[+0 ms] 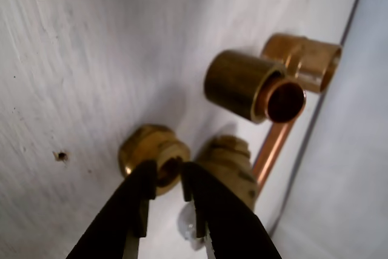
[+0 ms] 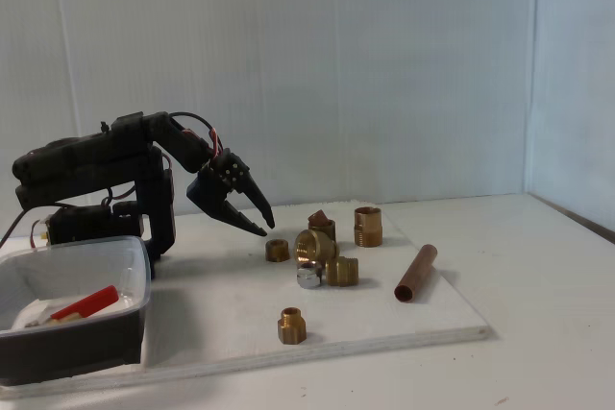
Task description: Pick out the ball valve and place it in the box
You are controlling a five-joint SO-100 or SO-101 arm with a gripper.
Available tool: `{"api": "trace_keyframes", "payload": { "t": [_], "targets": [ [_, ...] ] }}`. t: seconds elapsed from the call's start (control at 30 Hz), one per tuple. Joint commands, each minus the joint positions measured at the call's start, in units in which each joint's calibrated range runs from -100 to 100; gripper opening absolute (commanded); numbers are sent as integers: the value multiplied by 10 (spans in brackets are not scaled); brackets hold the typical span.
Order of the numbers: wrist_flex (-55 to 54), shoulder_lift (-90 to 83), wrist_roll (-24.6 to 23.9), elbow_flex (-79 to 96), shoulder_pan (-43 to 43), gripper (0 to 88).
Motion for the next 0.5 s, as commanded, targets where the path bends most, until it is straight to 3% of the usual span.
{"api": "trace_keyframes", "payload": {
  "t": [0.0,0.23,0.4,0.47],
  "targets": [
    [3,2,2,6,1,32],
    [8,3,2,6,-2,32],
    [132,-7,1,5,-2,34],
    [124,-3,1,5,-2,33]
  ]
}}
